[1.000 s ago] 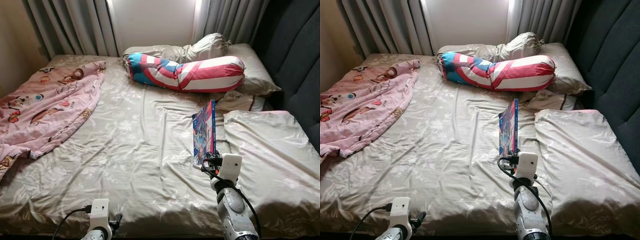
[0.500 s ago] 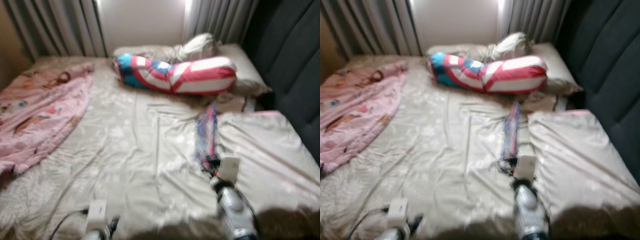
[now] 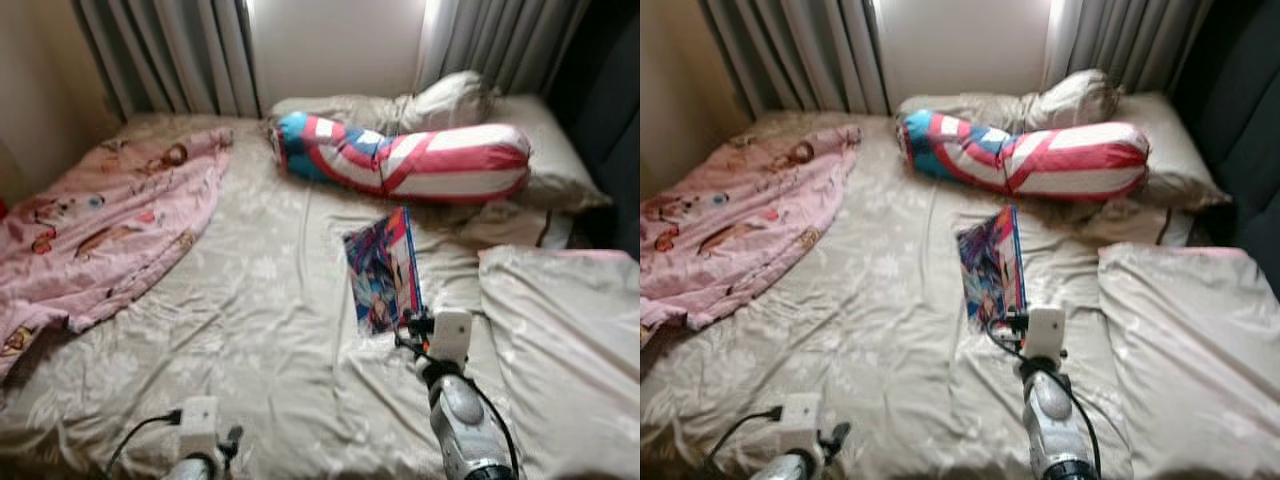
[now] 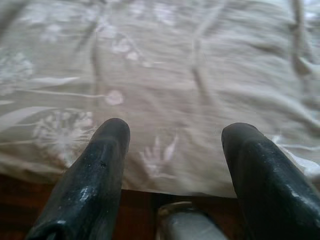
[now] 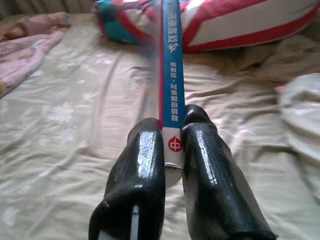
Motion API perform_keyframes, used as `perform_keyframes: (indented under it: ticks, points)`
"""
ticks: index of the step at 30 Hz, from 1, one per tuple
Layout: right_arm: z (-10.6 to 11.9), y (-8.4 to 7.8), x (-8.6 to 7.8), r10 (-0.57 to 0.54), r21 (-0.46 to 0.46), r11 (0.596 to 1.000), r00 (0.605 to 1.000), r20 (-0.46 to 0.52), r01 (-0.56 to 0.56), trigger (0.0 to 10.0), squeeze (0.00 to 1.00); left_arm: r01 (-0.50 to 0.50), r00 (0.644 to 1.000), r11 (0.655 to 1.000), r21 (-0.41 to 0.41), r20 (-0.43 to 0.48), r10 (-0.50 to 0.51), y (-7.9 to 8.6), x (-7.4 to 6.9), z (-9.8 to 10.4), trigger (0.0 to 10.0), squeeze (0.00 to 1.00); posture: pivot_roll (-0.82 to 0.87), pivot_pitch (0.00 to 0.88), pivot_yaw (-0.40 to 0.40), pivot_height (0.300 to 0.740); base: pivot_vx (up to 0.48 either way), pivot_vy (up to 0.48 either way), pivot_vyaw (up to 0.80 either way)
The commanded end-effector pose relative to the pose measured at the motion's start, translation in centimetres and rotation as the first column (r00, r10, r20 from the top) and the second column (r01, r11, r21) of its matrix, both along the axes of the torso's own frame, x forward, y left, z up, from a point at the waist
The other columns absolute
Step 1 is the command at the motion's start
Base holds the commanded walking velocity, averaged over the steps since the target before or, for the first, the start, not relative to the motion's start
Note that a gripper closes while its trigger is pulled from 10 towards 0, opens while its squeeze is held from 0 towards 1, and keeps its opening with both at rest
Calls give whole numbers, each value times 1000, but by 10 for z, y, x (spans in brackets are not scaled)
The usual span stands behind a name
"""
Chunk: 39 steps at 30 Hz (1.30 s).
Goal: Clean up the room
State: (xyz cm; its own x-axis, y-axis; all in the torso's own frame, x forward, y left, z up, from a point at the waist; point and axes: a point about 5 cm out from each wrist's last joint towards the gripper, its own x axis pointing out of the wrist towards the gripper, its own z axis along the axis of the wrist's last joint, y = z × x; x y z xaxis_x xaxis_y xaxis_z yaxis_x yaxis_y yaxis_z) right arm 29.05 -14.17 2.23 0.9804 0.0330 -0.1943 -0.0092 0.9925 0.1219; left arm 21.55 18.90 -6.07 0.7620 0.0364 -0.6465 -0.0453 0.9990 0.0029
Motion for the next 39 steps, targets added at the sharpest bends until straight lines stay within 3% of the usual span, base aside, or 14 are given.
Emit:
perform_keyframes:
  ticks: [1,7,23,27,39]
  points:
    - [9,-6,6,-24,0,1000,998,53,25,10000,0,8,1000,1000,21,-12,-7,5,-3,-1,10000,0,-33,20,-38,740,0,-341,0]
    - [9,-6,6,-29,4,1000,998,54,28,10000,0,4,1000,1000,21,-14,-4,5,-3,-1,10000,0,-34,23,-38,740,0,-358,0]
    - [6,-7,4,-27,-9,1000,999,38,27,10000,0,-13,999,1000,18,-31,13,9,-7,-3,10000,0,-35,28,-37,740,0,0,0]
    - [6,-7,4,-22,-17,1000,999,43,22,10000,0,-18,1000,999,38,13,18,13,-2,1,10000,0,-39,27,-36,740,0,0,0]
    - [6,-7,4,-22,-17,1000,999,43,22,10000,0,-18,1000,999,38,13,18,13,-2,1,10000,0,-39,27,-36,740,0,0,0]
